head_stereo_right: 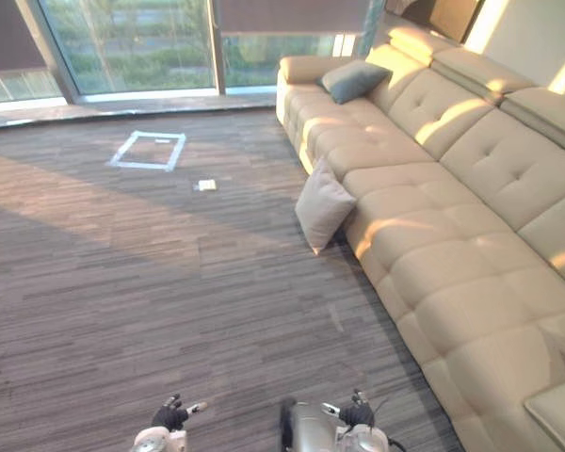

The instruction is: Pick up cushions and gather them together orderly.

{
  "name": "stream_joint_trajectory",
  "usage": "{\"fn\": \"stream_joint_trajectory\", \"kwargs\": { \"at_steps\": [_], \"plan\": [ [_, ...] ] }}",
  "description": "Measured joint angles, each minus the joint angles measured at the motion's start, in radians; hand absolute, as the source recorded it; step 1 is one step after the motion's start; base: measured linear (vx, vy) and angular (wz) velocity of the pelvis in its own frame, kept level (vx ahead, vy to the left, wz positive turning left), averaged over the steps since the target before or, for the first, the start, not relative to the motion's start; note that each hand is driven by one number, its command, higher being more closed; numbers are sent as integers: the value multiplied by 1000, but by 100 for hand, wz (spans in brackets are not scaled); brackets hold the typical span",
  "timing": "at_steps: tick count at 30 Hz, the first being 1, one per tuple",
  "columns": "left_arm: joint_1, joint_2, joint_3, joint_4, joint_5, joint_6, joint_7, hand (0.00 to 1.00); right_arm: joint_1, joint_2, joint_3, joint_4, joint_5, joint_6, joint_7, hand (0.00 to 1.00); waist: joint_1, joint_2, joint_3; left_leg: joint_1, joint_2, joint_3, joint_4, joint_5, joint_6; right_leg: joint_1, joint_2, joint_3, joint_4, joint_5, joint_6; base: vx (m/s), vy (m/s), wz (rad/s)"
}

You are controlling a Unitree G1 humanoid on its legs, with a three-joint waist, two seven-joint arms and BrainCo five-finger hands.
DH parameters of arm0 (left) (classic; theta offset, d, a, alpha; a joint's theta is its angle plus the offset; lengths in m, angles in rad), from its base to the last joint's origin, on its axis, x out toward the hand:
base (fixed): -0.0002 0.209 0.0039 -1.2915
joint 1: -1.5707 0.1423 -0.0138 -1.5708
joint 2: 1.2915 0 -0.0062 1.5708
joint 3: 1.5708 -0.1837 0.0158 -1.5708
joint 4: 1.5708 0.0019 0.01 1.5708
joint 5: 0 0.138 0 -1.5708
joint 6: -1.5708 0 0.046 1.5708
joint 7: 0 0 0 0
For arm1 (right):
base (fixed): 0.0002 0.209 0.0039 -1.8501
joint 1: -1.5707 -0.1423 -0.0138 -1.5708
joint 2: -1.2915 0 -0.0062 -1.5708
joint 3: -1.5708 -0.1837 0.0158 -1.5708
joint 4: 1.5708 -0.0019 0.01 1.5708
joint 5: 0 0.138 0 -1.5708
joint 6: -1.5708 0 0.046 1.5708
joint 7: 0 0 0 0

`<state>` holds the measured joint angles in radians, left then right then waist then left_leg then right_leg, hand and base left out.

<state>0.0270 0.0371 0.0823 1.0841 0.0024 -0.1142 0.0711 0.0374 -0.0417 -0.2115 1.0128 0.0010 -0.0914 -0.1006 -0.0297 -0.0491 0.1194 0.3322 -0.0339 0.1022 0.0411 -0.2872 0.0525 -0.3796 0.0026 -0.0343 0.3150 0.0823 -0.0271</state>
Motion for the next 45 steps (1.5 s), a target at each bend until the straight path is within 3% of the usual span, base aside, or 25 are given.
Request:
{"fn": "stream_joint_trajectory", "kwargs": {
  "at_steps": [2, 3, 4, 5, 6, 8, 10, 13, 14, 16, 17, 18, 20, 23, 26, 27, 30, 32, 33, 34, 35, 37, 41, 43, 45],
  "plan": [
    [-4, -21, 23, -8, 16, -1, -9, 0, -1, -4, -24, 2, -2, 4, -1, 0, 21, 38, 4, -25, 36, -37, 129, 10, -18, 21, 11, -21, 67, -70, -42, 618, -163, 29],
    [-5, -28, 53, -15, 17, -4, -9, 0, 1, -6, -19, -8, -2, 6, 0, 0, 18, 45, 6, -91, 46, -43, 318, 28, -68, 52, 11, -40, 85, -120, -47, 592, -164, 24],
    [-5, -38, 83, -23, 17, -2, -9, 0, 3, -6, -7, -17, -2, 11, 0, 0, 20, 60, 7, -201, 73, -45, 569, 85, -162, 97, 17, -48, 75, -156, -57, 720, -171, 20],
    [-2, -47, 103, -39, 17, -3, -9, 0, 2, -6, 4, -18, -2, 12, 0, 0, 24, 70, 9, -276, 109, -39, 743, 130, -212, 133, 29, -48, 64, -178, -68, 725, -129, 5],
    [3, -52, 126, -62, 16, -3, -8, 0, 2, 0, 23, -16, -3, 19, -1, 0, 33, 83, 16, -352, 167, 0, 921, 122, -197, 203, 49, -47, 47, -207, -81, 598, -80, -9],
    [14, -49, 126, -98, 13, -3, -6, 0, 4, 2, 40, -16, -3, 25, -1, 0, 46, 73, 22, -434, 216, 56, 1007, 83, -147, 326, 55, -30, -1, -244, -87, 494, -42, -25],
    [27, -53, 127, -135, 5, -9, -6, 0, 4, 6, 58, -16, -2, 25, -1, 0, 70, 64, 21, -493, 224, 112, 927, 36, -120, 414, 47, 22, -63, -260, -82, 472, 30, -65],
    [28, -55, 127, -141, -6, -12, -6, 0, -8, 14, 57, -15, -2, 24, -1, 0, 90, 64, 20, -570, 187, 137, 542, 29, -117, 500, 0, 107, -145, -287, -46, 496, 166, -77],
    [28, -54, 123, -139, -8, -13, -4, 0, -2, 13, 56, -9, -3, 26, -2, 0, 90, 67, 20, -586, 158, 107, 305, 106, -143, 533, -25, 141, -172, -314, -30, 521, 268, -60],
    [33, -51, 109, -138, -8, -15, 0, 0, 1, 0, 57, 10, -3, 28, -6, 0, 93, 82, 10, -616, 158, 73, 162, 205, -177, 574, -38, 176, -205, -339, 2, 571, 342, -63],
    [34, -38, 82, -125, -13, -19, 7, 0, 2, -4, 56, 36, -3, 31, -10, 0, 98, 70, 1, -614, 154, 84, 188, 318, -145, 610, -59, 204, -224, -354, 19, 628, 389, -53],
    [33, -8, 72, -111, -15, -24, 9, 0, 3, 8, 55, 58, -3, 31, -13, 0, 97, 35, -23, -608, 119, 108, 193, 299, -100, 616, -99, 221, -215, -355, 23, 747, 425, -40],
    [31, 13, 72, -95, -18, -26, 12, 0, 15, 28, 46, 64, -6, 31, -13, 0, 91, 1, -40, -603, 92, 142, 236, 260, -43, 558, -125, 260, -90, -329, 59, 646, 325, -19],
    [36, 19, 61, -69, -27, -16, 17, 0, 17, 23, 20, 58, -41, 27, -12, 0, 93, 17, -27, -473, 74, 163, 205, 192, 0, 430, -94, 296, 293, -245, 199, 456, 234, -31],
    [31, 0, 57, -56, -25, -6, 20, 0, 31, 0, 29, 18, -41, 20, -12, 0, 90, 48, -9, -279, 64, 197, 130, 118, -10, 321, -80, 210, 527, -333, 123, 405, 205, -43],
    [30, -5, 57, -52, -25, -6, 19, 0, 33, -1, 31, 4, -41, 20, -11, 0, 81, 54, -11, -228, 64, 207, 100, 104, -10, 272, -71, 151, 525, -363, 94, 282, 102, -21],
    [9, -12, 56, -51, -24, -6, 12, 0, 29, 6, 28, -10, -38, 12, -6, 0, 67, 41, -13, -156, 77, 215, 60, 59, -27, 142, -17, 47, 353, -384, 77, 368, 7, -11],
    [2, -12, 43, -36, -22, -5, 10, 0, 19, 5, 27, -8, -37, 10, -5, 0, 53, 32, -14, -112, 82, 217, 34, 40, -47, 93, 20, 30, 170, -313, 77, 438, -50, 1],
    [6, -2, 20, -20, -13, -5, 8, 0, 17, 5, 27, -4, -36, 9, -5, 0, 39, 21, -18, -80, 68, 211, 6, 40, -61, 92, 31, 12, 45, -186, 52, 528, -48, 21],
    [9, 5, 4, 4, -3, -3, 5, 0, 16, -2, 18, 7, -31, 8, -5, 0, 26, 30, -24, -45, 73, 179, -2, 37, -68, 112, 42, -1, 47, -144, -19, 531, -39, 17],
    [8, 1, 0, 11, -2, -4, 0, 0, 14, -5, 15, 13, -33, 8, -6, 0, 25, 40, -31, -44, 89, 159, 12, 43, -75, 121, 47, -8, 57, -159, -31, 533, -75, 5],
    [5, -12, 16, 7, -2, -4, -11, 0, 9, -1, -7, 23, -30, 8, -4, 0, 29, 48, -30, -61, 97, 119, 86, 56, -99, 130, 47, -11, 86, -205, -47, 483, -135, -6],
    [17, -56, 109, -61, -3, -7, -11, 0, 26, 0, 29, -8, -31, 15, -4, 0, 41, 72, -20, -320, 181, 70, 740, 82, -224, 286, 71, 27, -15, -241, -72, 406, -71, -17],
    [32, -69, 132, -91, -3, -7, -10, 0, 22, 0, 36, -17, -29, 16, -3, 0, 44, 85, -14, -379, 213, 84, 853, 40, -180, 357, 92, 79, -47, -258, -81, 344, 61, -74],
    [45, -72, 148, -120, -4, -9, -9, 0, 26, 5, 39, -17, -29, 22, -3, 0, 71, 84, -14, -431, 231, 153, 795, -12, -113, 428, 91, 190, -79, -287, -83, 234, 140, -134]
  ]
}}
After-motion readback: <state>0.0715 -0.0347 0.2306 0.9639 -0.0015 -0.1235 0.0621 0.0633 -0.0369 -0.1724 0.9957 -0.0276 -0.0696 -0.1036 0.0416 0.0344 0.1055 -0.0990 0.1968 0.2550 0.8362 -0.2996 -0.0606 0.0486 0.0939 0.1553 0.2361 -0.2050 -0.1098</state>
